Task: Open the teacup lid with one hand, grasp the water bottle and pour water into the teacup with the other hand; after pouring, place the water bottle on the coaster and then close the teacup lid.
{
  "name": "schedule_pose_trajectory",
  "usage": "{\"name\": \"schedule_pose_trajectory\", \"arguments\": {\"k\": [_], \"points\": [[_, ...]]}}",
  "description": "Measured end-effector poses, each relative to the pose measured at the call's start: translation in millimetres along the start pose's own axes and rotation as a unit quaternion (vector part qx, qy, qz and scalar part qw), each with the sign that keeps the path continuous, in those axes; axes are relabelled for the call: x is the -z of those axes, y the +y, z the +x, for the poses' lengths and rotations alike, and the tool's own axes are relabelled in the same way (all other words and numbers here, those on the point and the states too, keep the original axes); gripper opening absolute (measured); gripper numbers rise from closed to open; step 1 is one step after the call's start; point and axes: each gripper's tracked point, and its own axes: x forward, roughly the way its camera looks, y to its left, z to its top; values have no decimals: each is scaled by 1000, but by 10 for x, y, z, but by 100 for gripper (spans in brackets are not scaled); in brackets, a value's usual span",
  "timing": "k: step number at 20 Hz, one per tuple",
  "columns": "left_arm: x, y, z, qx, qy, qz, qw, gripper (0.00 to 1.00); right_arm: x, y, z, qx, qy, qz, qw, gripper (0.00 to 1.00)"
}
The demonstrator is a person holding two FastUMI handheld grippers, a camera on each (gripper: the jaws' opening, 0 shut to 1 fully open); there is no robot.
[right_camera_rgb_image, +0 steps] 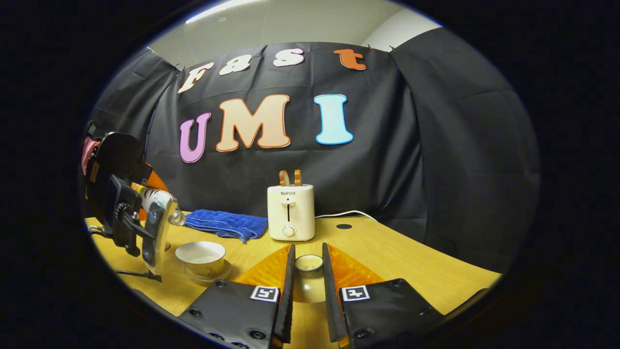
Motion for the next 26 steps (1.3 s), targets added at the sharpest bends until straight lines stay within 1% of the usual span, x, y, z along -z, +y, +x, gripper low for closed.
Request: {"name": "schedule_pose_trajectory", "arguments": {"k": [2, 4, 6, 8, 10, 11, 12, 13, 15, 17, 20, 22, 23, 24, 26], "points": [[-48, -59, -65, 12, -25, -72, 997, 49, 0, -2, 1, 0, 0, 0, 1000, 33], [-69, -46, -108, 18, -47, -144, 988, 49, -1, -3, 0, 1, 0, 0, 1000, 33], [-95, -5, -130, 13, -72, -205, 976, 49, 2, -5, 0, 2, 0, 0, 1000, 33], [-95, 51, -175, 8, -96, -267, 959, 49, 4, -14, 3, 4, 0, 0, 1000, 33], [-74, 95, -181, -2, -116, -331, 937, 49, 1, -12, 2, 5, 0, -1, 1000, 33], [-37, 121, -184, -10, -124, -363, 924, 51, 5, -14, 3, 5, 0, -1, 1000, 33], [-9, 141, -183, -17, -130, -395, 909, 49, 4, -15, 4, 5, 0, -1, 1000, 33], [11, 140, -188, -23, -138, -426, 894, 51, 4, -15, 3, 5, 0, 0, 1000, 33], [41, 87, -154, -20, -148, -483, 863, 49, 6, -16, 3, 5, 0, 0, 1000, 33], [97, 76, -63, -30, -151, -522, 839, 48, 8, -19, 5, 6, 0, 0, 1000, 33], [154, -78, 14, -26, -149, -572, 806, 48, 5, -22, 5, 7, 0, -1, 1000, 33], [198, -114, 88, -28, -153, -604, 781, 48, 4, -25, 4, 8, 0, -1, 1000, 33], [207, -143, 130, -27, -152, -617, 771, 48, 9, -27, 5, 9, 0, -1, 1000, 33], [236, -140, 163, -32, -150, -627, 764, 49, 5, -30, 3, 10, 0, -1, 1000, 33], [315, -127, 223, -47, -150, -638, 754, 48, 5, -36, 7, 12, 0, -1, 1000, 33]]}}
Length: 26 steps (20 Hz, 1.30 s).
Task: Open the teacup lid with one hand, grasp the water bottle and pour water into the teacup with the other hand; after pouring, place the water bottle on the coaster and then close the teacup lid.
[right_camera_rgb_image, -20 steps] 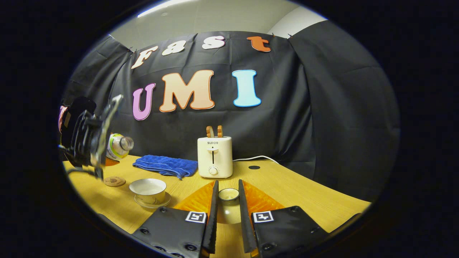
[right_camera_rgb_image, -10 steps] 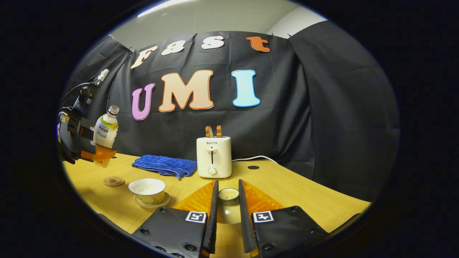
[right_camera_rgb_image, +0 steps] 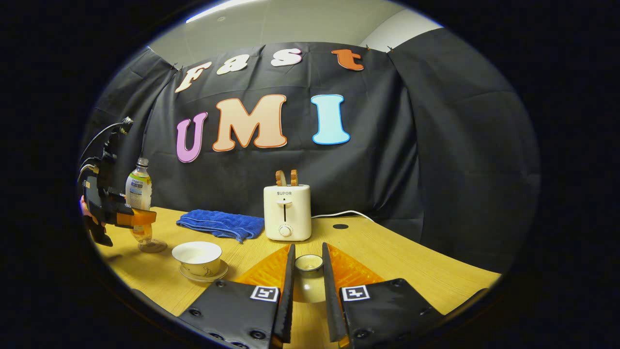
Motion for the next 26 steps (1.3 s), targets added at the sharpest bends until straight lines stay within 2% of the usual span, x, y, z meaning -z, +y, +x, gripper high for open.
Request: {"name": "schedule_pose_trajectory", "arguments": {"k": [2, 8, 26], "points": [[28, -36, 35, 4, -1, -11, 1000, 46, 4, -2, -2, 1, 0, 0, 1000, 33], [57, -8, 87, -2, -10, -34, 999, 53, 2, -5, -1, 2, 0, 0, 1000, 34], [139, 42, 134, -9, -13, -47, 999, 67, -1, -12, -1, 1, 0, 0, 1000, 33]]}}
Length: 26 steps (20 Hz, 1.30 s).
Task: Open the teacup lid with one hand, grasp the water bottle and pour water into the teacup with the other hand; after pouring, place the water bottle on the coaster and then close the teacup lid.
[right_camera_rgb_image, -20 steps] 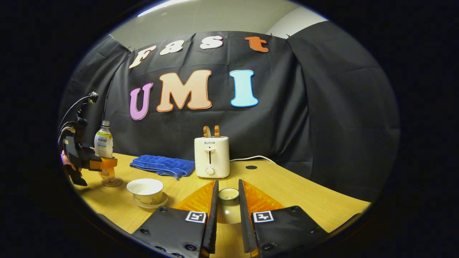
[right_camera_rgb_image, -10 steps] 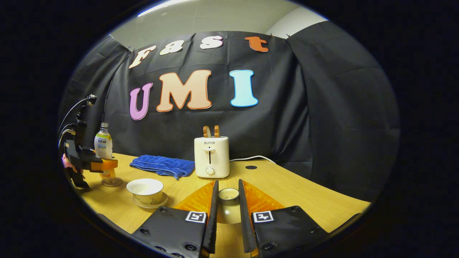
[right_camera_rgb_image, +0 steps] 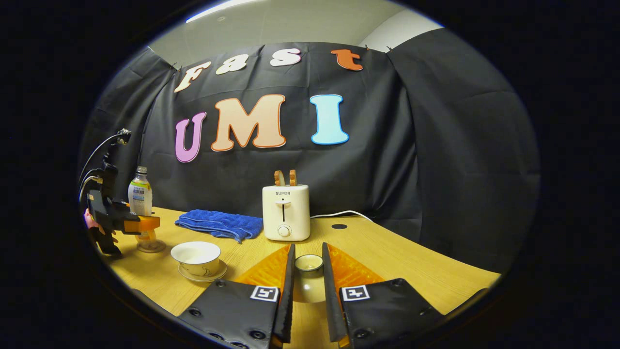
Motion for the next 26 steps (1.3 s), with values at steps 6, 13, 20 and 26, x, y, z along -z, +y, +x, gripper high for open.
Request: {"name": "schedule_pose_trajectory", "arguments": {"k": [6, 13, 20, 26], "points": [[66, 27, -23, -2, 3, -9, 1000, 63, 1, -3, -1, 0, 0, 0, 1000, 33], [113, 65, -52, -5, 6, -17, 1000, 75, 2, -6, 1, 1, 0, 0, 1000, 33], [136, 89, -128, -5, 6, -27, 1000, 96, 1, -9, -1, 2, 0, 0, 1000, 33], [146, 58, -257, 3, -4, -19, 1000, 96, 0, -13, -1, 3, -1, 0, 1000, 33]]}}
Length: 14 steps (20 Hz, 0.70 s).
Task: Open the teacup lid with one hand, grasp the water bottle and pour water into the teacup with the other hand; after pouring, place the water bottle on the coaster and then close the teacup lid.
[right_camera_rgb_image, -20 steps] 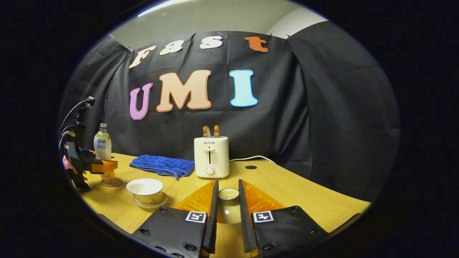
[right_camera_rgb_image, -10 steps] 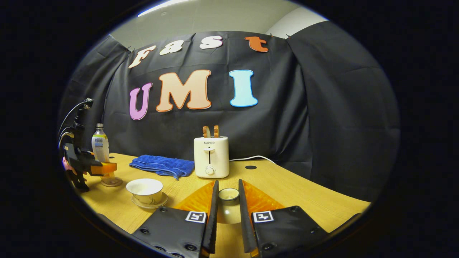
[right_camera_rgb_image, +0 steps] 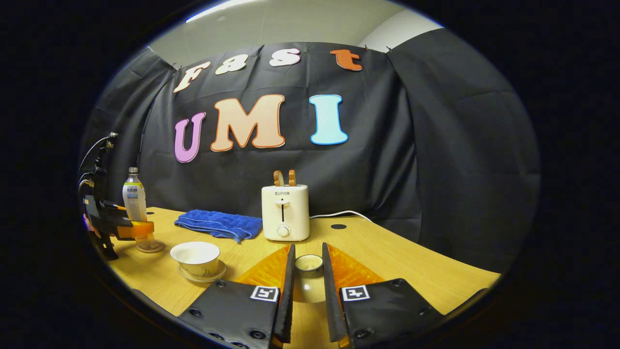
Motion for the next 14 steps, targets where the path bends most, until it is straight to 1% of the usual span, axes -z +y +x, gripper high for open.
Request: {"name": "schedule_pose_trajectory", "arguments": {"k": [4, 7, 9, 14], "points": [[-43, -50, -161, 4, -15, 19, 1000, 96, 0, 9, 4, -2, 0, 0, 1000, 32], [-106, -111, -307, 12, -42, 27, 999, 96, 6, 37, 2, -11, 0, 0, 1000, 33], [-147, -115, -431, 16, -61, 16, 998, 96, 8, 156, 10, -26, 1, 1, 1000, 33], [-196, -2, -664, 15, -93, -36, 995, 96, 20, 754, 130, -92, 5, 3, 996, 33]]}}
